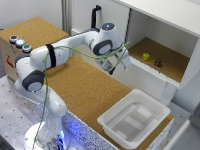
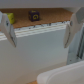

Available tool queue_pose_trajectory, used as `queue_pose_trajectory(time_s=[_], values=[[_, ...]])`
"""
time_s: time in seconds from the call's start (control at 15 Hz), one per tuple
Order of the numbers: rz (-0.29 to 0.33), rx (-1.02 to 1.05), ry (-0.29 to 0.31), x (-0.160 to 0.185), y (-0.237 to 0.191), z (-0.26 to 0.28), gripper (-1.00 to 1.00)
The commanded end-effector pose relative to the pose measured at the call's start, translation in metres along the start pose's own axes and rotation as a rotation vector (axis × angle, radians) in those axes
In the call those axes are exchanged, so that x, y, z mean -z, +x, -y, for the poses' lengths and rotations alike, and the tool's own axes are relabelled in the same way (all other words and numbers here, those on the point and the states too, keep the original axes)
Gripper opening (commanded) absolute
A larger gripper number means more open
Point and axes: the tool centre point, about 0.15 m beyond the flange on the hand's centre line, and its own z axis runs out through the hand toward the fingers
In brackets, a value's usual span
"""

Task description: Go towards the purple block and grasp it

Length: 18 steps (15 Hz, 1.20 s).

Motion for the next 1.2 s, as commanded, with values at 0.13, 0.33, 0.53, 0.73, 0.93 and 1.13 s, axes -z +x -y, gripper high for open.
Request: queue_pose_trajectory(time_s=[0.13,0.33,0.53,0.73,0.93,1.13], values=[[0.1,0.106,0.18,-0.066,0.101,-0.065,1.0],[0.1,0.204,0.228,-0.081,0.134,-0.062,1.0],[0.075,0.278,0.258,-0.084,0.155,-0.051,1.0],[0.012,0.351,0.278,-0.083,0.168,-0.03,1.0],[-0.051,0.398,0.289,-0.085,0.179,-0.005,1.0],[-0.108,0.377,0.311,-0.094,0.187,0.011,1.0]])
